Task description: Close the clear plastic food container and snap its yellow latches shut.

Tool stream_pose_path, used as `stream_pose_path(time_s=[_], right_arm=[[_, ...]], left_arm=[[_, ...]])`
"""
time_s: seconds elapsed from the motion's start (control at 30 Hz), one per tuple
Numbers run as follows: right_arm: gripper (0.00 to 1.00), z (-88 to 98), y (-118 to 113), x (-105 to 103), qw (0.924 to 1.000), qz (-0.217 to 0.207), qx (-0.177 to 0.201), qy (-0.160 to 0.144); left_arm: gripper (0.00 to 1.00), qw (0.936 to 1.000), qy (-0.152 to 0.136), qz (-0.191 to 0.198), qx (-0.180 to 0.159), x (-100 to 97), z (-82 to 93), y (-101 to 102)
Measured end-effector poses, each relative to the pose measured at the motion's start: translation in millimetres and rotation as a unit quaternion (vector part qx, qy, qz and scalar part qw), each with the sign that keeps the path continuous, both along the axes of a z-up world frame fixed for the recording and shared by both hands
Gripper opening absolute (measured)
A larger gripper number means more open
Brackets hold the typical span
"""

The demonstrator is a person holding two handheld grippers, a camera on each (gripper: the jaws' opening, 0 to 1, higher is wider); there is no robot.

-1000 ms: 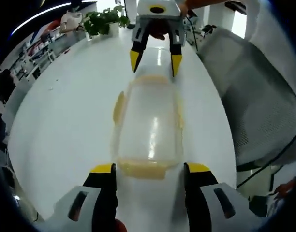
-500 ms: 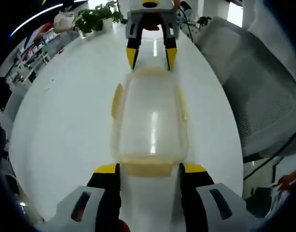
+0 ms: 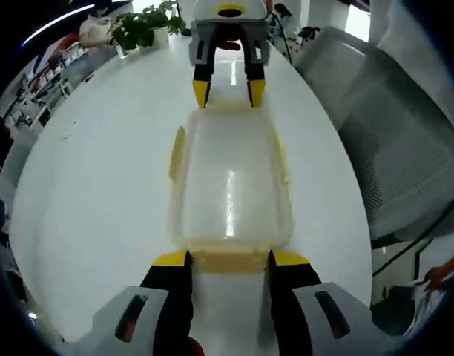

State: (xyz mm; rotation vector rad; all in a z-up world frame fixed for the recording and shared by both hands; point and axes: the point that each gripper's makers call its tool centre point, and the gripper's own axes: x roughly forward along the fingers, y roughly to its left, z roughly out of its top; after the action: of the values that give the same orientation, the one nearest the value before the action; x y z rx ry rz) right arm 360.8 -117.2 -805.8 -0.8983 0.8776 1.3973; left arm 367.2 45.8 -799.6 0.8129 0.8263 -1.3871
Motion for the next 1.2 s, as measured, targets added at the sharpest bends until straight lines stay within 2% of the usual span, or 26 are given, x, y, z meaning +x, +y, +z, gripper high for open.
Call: stream_pose_path(time_s=[0.13, 0.5, 0.67, 0.77, 0.9, 1.03, 1.2], right_arm=[[0.38, 0.3, 0.5, 0.5, 1.0, 0.0, 0.003, 0.0], [0.37, 0.0, 1.1, 0.5, 0.9998, 0.003, -0.018, -0.001], [0.37, 0.6, 1.9, -3.3, 0.9999, -0.001, -0.012, 0.0], [0.37, 6.9, 2.2, -11.2, 0.9999, 0.002, -0.012, 0.002], [0.37, 26.1, 4.8, -13.4, 0.9999, 0.004, -0.002, 0.009], [0.37, 34.0, 4.0, -16.7, 0.9999, 0.013, -0.003, 0.009], [0.36, 44.2, 4.0, -19.6, 0.9997, 0.02, -0.007, -0.009]], left_arm=[[0.39, 1.0, 0.0, 0.002, -0.002, 0.6, -0.1, -0.8], [0.37, 1.0, 0.001, 0.008, 0.004, 2.4, -0.4, -1.7], [0.37, 0.9999, 0.001, 0.003, 0.01, -4.4, 0.3, -0.5], [0.37, 1.0, 0.002, -0.001, 0.006, -9.0, 6.5, 0.5], [0.36, 1.0, -0.004, -0.004, 0.007, -11.9, 18.9, 2.2], [0.36, 1.0, 0.004, 0.0, 0.006, -18.3, 28.3, 1.3], [0.36, 0.9999, -0.009, -0.002, 0.012, -22.1, 38.7, 1.9]])
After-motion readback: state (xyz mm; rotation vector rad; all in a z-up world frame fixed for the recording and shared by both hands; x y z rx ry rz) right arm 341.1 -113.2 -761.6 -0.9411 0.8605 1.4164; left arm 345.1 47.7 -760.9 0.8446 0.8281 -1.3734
